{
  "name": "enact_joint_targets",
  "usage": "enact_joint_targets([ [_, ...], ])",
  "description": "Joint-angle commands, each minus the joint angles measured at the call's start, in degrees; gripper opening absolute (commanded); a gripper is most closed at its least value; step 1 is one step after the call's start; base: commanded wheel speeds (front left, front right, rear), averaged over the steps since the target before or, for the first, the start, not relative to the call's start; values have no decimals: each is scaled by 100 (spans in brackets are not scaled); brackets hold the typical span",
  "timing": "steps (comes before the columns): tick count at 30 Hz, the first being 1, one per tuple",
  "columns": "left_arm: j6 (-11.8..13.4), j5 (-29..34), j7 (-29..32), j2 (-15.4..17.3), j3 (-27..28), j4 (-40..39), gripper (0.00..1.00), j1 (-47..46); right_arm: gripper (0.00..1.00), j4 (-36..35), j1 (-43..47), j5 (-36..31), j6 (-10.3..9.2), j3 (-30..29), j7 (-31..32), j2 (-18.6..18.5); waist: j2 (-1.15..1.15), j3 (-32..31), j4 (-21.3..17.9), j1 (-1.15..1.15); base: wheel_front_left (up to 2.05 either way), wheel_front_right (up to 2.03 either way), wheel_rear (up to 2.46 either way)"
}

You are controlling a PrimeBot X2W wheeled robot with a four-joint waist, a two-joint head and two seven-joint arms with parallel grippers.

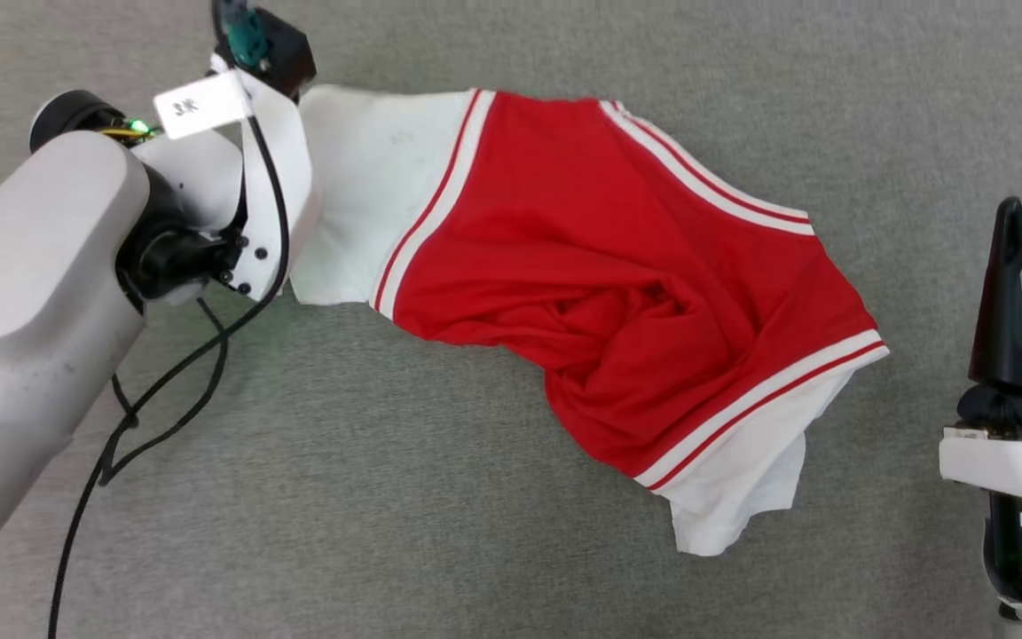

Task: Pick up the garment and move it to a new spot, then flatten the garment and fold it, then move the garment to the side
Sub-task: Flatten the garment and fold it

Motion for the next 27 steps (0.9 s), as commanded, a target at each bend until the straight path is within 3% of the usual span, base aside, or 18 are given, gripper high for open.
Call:
enact_joint_targets([
  [1, -3, -32, -277, 97, -49, -142, 0, 6, 100, 32, 117, -21, -2, -17, -14, 10, 0, -254, 170, -1, 0, 0, 0],
  [6, -3, -118, -696, 324, -171, -536, 0, 94, 100, 84, 292, -82, -2, -74, -13, 10, 0, -592, 410, -1, 0, 0, 0],
  [12, -2, -202, -1021, 855, -233, -1098, 0, 513, 100, 126, 470, -160, -2, -93, -13, 9, 0, -912, 724, -1, 0, 0, 0],
  [18, 173, -444, -1189, 1205, -270, -1414, 0, 1247, 100, 151, 542, -192, -2, -82, -13, 8, 0, -1025, 888, -1, 0, 0, 0],
  [27, 316, -762, -1463, 1170, -596, -1203, 0, 2403, 100, 232, 559, -242, -2, -46, -13, 9, 0, -1060, 767, -1, 0, 0, 0],
])
